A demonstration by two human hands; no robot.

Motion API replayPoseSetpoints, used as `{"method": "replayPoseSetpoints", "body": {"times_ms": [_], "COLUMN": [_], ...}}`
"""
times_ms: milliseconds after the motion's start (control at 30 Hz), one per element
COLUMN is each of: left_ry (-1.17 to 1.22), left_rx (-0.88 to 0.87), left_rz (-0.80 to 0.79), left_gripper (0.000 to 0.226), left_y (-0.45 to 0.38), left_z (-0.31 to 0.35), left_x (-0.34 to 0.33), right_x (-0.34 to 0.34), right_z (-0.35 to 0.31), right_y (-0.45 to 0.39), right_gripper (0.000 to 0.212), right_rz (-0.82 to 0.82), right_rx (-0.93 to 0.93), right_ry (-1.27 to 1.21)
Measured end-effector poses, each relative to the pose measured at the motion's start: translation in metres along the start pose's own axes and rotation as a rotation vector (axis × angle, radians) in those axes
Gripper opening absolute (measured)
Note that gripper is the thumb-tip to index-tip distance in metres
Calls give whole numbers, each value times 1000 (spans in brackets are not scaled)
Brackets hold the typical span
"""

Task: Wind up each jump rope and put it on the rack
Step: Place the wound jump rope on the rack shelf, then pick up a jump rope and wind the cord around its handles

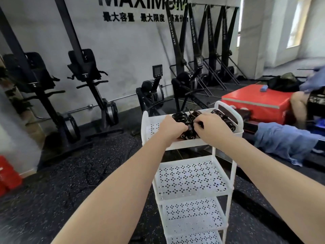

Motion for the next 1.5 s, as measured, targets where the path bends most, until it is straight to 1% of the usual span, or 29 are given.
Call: {"method": "replayPoseSetpoints", "body": {"times_ms": [67,167,200,233,333,433,500,600,700,833,933,1033,1133,1233,1300,1400,1500], "left_ry": [-32,-177,-218,-253,-362,-419,-474,-520,-558,-554,-493,-497,-492,-480,-479,-495,-483], "left_rx": [-12,-70,-76,-79,-93,-138,-191,-257,-315,-385,-358,-285,-170,-37,61,213,342], "left_rz": [0,32,39,42,53,37,34,91,132,159,220,247,270,277,285,263,234], "left_gripper": [53,24,19,18,27,32,30,17,34,26,31,30,31,32,32,33,34], "left_y": [11,16,16,15,16,22,29,46,72,124,168,209,239,263,275,287,295], "left_z": [6,10,11,12,14,16,16,13,7,-18,-62,-118,-189,-270,-326,-409,-483], "left_x": [-3,-2,-1,0,3,4,6,15,27,56,92,128,165,194,208,220,227], "right_x": [-2,-1,-1,-1,-3,-1,2,1,1,-3,-19,-55,-107,-169,-213,-281,-346], "right_z": [4,6,5,5,3,0,-5,-17,-46,-102,-150,-198,-240,-269,-281,-291,-291], "right_y": [-1,1,2,3,5,6,9,17,36,74,108,145,184,225,252,289,324], "right_gripper": [22,23,23,22,22,22,23,23,23,26,27,25,25,13,10,23,26], "right_rz": [11,6,2,-1,-3,-10,-7,14,39,25,-99,-283,-468,-644,-767,-928,-1075], "right_rx": [-11,-8,6,17,43,51,69,113,178,343,478,522,562,549,515,461,403], "right_ry": [-18,-52,-53,-51,-48,-37,-29,-34,-80,-162,-212,-216,-237,-227,-207,-203,-185]}}
Point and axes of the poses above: each hand's wrist, its own y-axis away from the middle knuckle, its own x-axis out of the back of the hand, z = x × y, the point moved 3 cm from there along -y, towards the middle knuckle, and after that the axes turned 1 degree about -x, right-handed, at the moved point
